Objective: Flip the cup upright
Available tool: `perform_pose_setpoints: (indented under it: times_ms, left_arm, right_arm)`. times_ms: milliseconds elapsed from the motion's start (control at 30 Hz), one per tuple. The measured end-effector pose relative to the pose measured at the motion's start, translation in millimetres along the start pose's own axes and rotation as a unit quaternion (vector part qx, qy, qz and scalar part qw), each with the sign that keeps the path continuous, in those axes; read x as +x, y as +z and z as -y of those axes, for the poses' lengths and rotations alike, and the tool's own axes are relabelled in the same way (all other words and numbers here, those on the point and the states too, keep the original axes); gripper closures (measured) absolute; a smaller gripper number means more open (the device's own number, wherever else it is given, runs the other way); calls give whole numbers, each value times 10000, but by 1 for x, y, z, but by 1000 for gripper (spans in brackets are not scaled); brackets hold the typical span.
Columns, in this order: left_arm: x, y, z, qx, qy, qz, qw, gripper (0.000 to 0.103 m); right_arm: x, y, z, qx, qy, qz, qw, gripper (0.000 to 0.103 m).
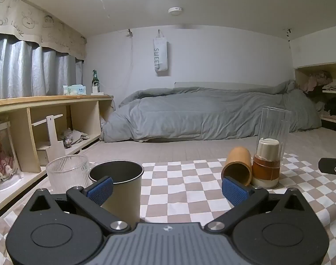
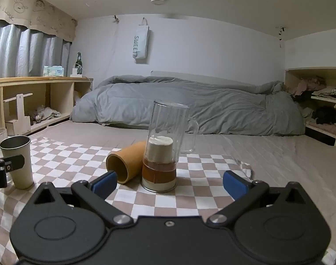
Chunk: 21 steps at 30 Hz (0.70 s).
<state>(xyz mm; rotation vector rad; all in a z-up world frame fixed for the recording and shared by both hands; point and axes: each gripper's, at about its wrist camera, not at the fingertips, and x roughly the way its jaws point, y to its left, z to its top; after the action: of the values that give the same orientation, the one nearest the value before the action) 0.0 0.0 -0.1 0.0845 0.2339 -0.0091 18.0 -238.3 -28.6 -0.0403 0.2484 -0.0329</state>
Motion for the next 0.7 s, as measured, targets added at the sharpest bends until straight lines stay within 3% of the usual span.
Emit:
perform_pose_setpoints:
  times_ms: [700]
  left_arm:
    - [0, 0, 0, -16, -11, -11, 10000, 0]
  right_arm:
    - [-2, -1, 0, -54, -13, 16, 10000, 0]
